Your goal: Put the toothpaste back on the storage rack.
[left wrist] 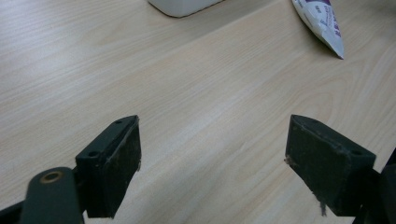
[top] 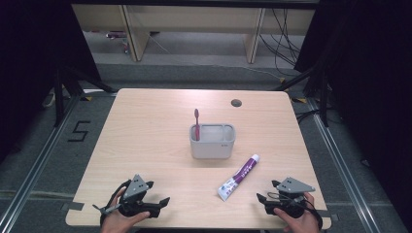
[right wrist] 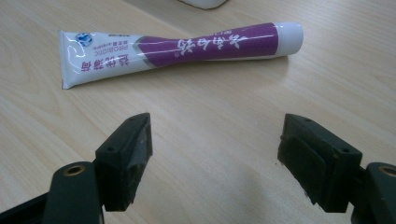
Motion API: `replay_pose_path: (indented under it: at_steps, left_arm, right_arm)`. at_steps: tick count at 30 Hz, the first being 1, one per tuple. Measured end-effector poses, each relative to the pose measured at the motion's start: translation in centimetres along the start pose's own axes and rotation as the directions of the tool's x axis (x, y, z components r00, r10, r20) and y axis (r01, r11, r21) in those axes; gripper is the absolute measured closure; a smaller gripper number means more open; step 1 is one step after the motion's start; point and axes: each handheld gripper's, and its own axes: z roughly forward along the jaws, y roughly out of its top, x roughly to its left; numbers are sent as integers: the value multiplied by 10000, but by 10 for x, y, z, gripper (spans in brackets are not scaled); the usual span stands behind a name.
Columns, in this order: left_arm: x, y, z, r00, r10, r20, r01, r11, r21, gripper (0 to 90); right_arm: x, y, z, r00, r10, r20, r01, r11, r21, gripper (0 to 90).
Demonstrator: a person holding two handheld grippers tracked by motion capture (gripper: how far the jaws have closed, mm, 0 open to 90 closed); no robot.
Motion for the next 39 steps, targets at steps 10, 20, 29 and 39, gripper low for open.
replay_pose_path:
  at_steps: [10,20,29,39]
  left_arm:
    - [1,-2,-2,9999,128,-72,-127,9998,181,169]
    - [4,-5,-5,10000,32,-95,-31,10000,95,169]
    - [3,-6,-6,9999,89,-79,-88,9998,173,169]
    - [5,-7,-7,9999,74,-87,-72,9998,158,169]
  right_arm:
    - [0,2,1,9996,-190,189,193,9997,-142,249]
    - [-1,18,11,9909,-1270,-441,1276,9918,109,214]
    - [-3,34,19,9757,-2110,-597,2130,9766,292,207]
    - [-8,55,30,9462,-3064,-1044,3140,9471,659,198]
